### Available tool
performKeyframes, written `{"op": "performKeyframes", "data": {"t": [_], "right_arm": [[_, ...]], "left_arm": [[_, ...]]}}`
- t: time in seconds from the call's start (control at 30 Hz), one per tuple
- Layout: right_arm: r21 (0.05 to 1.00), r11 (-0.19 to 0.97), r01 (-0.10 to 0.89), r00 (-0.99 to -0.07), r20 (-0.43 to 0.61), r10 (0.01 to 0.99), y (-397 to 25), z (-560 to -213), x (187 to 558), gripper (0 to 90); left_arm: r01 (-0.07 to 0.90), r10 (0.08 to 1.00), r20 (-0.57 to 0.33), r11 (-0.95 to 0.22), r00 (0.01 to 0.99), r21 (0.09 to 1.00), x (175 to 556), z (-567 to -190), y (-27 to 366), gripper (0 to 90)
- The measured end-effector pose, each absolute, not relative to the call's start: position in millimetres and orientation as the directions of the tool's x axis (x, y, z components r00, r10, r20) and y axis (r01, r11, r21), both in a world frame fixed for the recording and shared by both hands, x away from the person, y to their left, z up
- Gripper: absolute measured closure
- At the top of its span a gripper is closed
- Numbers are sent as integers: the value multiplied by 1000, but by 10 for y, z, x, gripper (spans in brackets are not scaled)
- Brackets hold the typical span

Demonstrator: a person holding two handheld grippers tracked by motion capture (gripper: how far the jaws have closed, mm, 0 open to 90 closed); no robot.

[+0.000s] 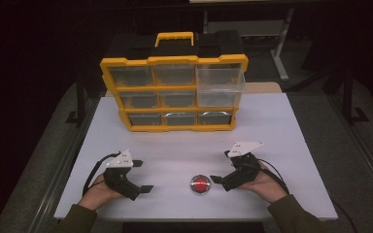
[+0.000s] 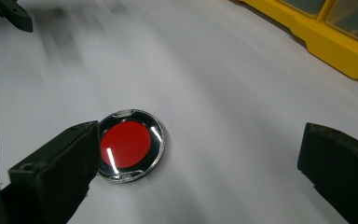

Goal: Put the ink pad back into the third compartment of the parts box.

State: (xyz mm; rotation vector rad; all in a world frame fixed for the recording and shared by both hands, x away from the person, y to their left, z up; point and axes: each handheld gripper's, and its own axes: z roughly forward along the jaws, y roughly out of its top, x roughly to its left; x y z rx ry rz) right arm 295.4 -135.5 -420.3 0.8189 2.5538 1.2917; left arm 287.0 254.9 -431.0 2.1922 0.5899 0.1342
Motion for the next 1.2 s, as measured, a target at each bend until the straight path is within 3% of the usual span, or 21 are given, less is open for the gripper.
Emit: {"op": "performKeyframes", "data": {"t": [1.2], "right_arm": [[787, 492, 372, -863, 98, 495, -1073, -4170, 3066, 0]], "left_arm": [[362, 445, -111, -533, 889, 765, 2866, -4305, 2545, 0]]}}
